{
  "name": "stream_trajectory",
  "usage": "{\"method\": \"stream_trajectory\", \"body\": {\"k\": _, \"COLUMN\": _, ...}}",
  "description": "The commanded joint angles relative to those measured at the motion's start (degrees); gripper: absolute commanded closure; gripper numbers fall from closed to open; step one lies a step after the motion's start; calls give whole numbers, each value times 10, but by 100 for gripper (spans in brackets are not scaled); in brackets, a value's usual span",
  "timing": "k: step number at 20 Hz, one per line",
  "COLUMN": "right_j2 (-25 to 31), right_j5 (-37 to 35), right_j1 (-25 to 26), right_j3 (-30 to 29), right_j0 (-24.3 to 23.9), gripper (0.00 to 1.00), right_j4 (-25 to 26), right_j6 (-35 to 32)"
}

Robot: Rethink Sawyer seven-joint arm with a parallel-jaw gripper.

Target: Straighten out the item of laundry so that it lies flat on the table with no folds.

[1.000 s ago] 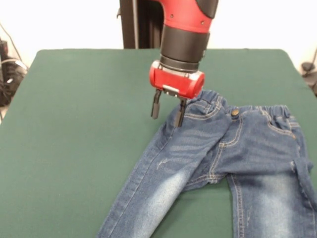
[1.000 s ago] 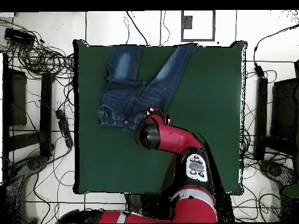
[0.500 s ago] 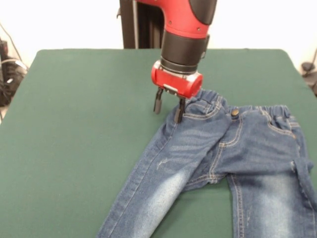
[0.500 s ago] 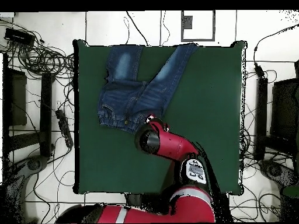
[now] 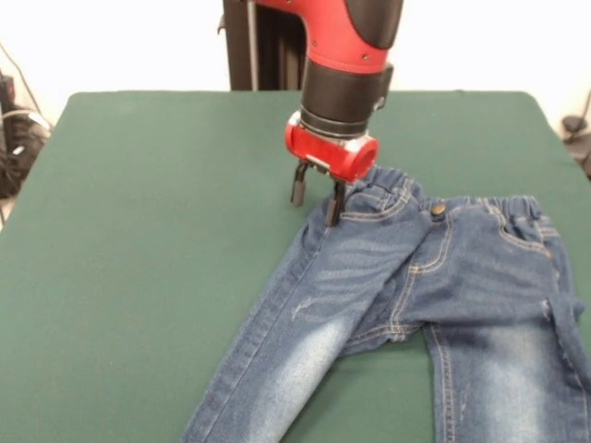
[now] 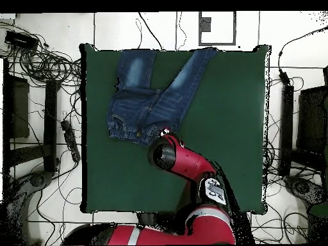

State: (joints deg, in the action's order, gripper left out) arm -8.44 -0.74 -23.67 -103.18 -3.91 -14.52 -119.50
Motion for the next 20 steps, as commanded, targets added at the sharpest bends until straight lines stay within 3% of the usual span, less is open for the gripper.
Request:
{"method": "stream_trajectory", "body": {"k": 1, "right_j2": 96, "right_j5": -63, "right_j1": 22, "right_j3": -68, "right_j0": 18, "gripper": 0, "right_j4": -60, "right_j6": -155}}
{"method": "stream_trajectory", "body": {"k": 11, "right_j2": 123, "right_j5": -20, "right_j1": 22, "right_j3": -93, "right_j0": 5, "gripper": 0, "right_j4": -95, "right_j6": -163}}
{"method": "stream_trajectory", "body": {"k": 18, "right_j2": 93, "right_j5": 32, "right_j1": 29, "right_j3": -87, "right_j0": 24, "gripper": 0, "right_j4": -98, "right_j6": -163}}
{"method": "stream_trajectory", "body": {"k": 19, "right_j2": 90, "right_j5": 39, "right_j1": 29, "right_j3": -87, "right_j0": 26, "gripper": 100, "right_j4": -98, "right_j6": -163}}
{"method": "stream_trajectory", "body": {"k": 20, "right_j2": 93, "right_j5": 40, "right_j1": 29, "right_j3": -87, "right_j0": 21, "gripper": 100, "right_j4": -94, "right_j6": -159}}
